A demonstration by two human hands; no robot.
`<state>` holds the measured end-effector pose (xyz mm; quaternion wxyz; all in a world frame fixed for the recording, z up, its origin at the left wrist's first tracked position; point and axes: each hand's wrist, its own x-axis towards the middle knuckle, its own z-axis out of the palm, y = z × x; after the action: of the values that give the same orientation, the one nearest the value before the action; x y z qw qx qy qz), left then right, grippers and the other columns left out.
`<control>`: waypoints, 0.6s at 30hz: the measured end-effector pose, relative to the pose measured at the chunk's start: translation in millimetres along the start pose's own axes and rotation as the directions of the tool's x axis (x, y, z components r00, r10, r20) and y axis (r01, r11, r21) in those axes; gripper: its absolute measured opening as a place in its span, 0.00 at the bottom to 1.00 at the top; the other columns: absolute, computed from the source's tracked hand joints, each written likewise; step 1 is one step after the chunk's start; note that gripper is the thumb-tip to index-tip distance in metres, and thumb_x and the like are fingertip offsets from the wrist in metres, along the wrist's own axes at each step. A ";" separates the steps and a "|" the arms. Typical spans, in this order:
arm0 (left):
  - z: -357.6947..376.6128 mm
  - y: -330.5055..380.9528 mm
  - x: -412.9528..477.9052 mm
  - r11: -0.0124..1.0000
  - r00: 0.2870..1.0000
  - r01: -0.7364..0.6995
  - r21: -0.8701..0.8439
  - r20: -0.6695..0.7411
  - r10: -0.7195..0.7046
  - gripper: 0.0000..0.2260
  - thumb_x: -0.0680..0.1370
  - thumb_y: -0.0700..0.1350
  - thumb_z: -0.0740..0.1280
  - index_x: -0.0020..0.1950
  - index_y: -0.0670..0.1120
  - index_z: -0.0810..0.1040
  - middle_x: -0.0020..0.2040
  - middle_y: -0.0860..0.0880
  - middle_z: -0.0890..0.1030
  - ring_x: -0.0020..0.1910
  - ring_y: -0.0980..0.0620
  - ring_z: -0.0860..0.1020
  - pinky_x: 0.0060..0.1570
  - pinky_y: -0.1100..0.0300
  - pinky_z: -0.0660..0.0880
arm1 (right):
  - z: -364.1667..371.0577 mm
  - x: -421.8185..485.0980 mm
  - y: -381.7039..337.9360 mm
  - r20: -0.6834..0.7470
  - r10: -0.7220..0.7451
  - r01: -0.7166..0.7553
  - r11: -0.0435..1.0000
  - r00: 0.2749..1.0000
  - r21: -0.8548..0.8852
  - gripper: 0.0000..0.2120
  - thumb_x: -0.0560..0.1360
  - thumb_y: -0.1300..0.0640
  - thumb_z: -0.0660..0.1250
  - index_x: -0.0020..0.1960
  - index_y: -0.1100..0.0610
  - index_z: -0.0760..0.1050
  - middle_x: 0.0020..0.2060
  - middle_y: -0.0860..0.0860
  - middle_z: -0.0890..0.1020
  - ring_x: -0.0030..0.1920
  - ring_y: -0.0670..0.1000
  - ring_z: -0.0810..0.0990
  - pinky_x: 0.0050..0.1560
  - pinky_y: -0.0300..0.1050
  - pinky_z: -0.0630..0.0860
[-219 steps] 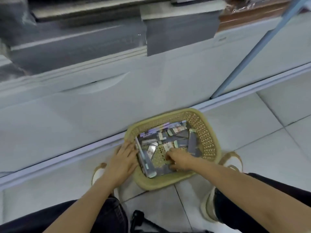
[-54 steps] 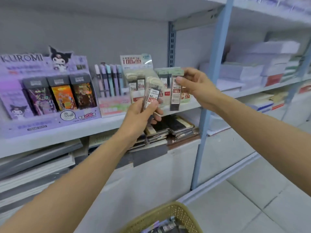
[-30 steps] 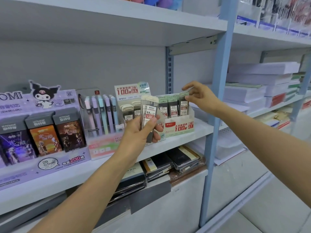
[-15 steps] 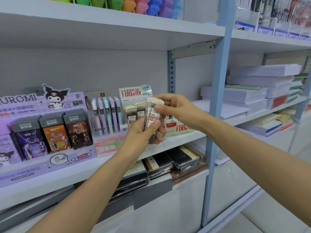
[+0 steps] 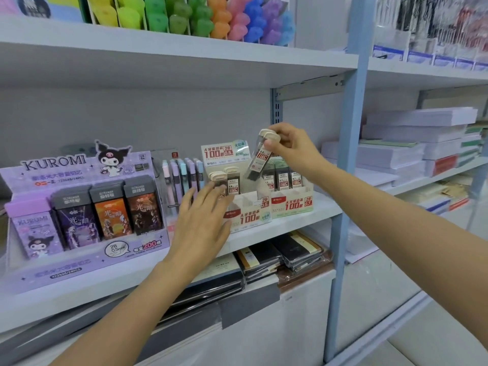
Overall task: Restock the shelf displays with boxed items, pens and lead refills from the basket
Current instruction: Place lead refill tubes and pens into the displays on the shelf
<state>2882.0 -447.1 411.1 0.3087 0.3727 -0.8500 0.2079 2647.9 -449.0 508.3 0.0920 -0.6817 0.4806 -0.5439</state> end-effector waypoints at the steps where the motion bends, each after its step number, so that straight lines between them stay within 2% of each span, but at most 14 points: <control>1: 0.1 0.4 -0.5 1.000 1.000 -0.009 0.013 -0.004 0.009 0.22 0.76 0.46 0.67 0.70 0.47 0.72 0.71 0.46 0.71 0.74 0.46 0.64 0.75 0.44 0.53 | 5.0 1.6 0.9 0.024 -0.007 0.007 1.000 1.000 -0.022 0.10 0.79 0.60 0.65 0.60 0.59 0.74 0.51 0.52 0.82 0.50 0.46 0.81 0.47 0.33 0.78; 3: -0.3 1.2 -0.6 1.000 1.000 0.000 0.021 -0.024 0.000 0.22 0.74 0.45 0.70 0.68 0.46 0.74 0.70 0.44 0.72 0.73 0.44 0.65 0.74 0.41 0.55 | 15.1 4.2 2.5 0.086 -0.010 0.013 0.999 0.996 -0.040 0.11 0.79 0.60 0.65 0.60 0.59 0.74 0.52 0.52 0.82 0.52 0.47 0.82 0.49 0.36 0.79; 6: -0.2 1.8 -3.7 0.999 0.999 0.027 0.046 -0.043 -0.025 0.24 0.73 0.44 0.70 0.69 0.46 0.73 0.73 0.41 0.69 0.74 0.42 0.64 0.73 0.39 0.52 | 27.1 7.5 4.7 0.188 -0.029 0.045 0.996 0.982 -0.081 0.12 0.79 0.58 0.65 0.62 0.58 0.74 0.54 0.51 0.82 0.54 0.48 0.82 0.54 0.44 0.80; 9: -0.3 -0.7 -7.1 0.998 0.999 0.026 0.056 -0.034 -0.024 0.24 0.73 0.44 0.70 0.70 0.47 0.73 0.72 0.42 0.70 0.72 0.42 0.66 0.72 0.37 0.54 | 34.9 11.2 9.5 0.183 -0.053 0.073 0.992 0.982 -0.102 0.12 0.79 0.58 0.65 0.62 0.56 0.74 0.55 0.50 0.82 0.55 0.47 0.81 0.57 0.47 0.79; 16: -1.6 -1.2 -7.3 0.998 0.999 0.041 0.041 -0.003 -0.041 0.24 0.74 0.45 0.69 0.71 0.49 0.72 0.73 0.44 0.68 0.72 0.44 0.66 0.72 0.40 0.55 | 44.9 19.3 17.1 0.194 -0.021 0.053 0.985 0.981 -0.162 0.16 0.80 0.60 0.63 0.68 0.55 0.73 0.62 0.53 0.79 0.57 0.49 0.80 0.58 0.48 0.79; 18: -1.6 -1.2 -7.5 0.998 0.999 0.044 0.041 0.000 -0.044 0.24 0.74 0.45 0.69 0.71 0.49 0.71 0.73 0.45 0.67 0.72 0.45 0.66 0.72 0.40 0.54 | 44.8 21.8 17.5 0.203 -0.008 0.045 0.983 0.979 -0.177 0.16 0.80 0.60 0.62 0.68 0.54 0.74 0.64 0.52 0.78 0.58 0.49 0.79 0.56 0.44 0.80</control>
<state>2887.5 -443.1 407.3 0.3049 0.3975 -0.8374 0.2184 2674.2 -492.4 493.7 0.0705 -0.7451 0.5071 -0.4275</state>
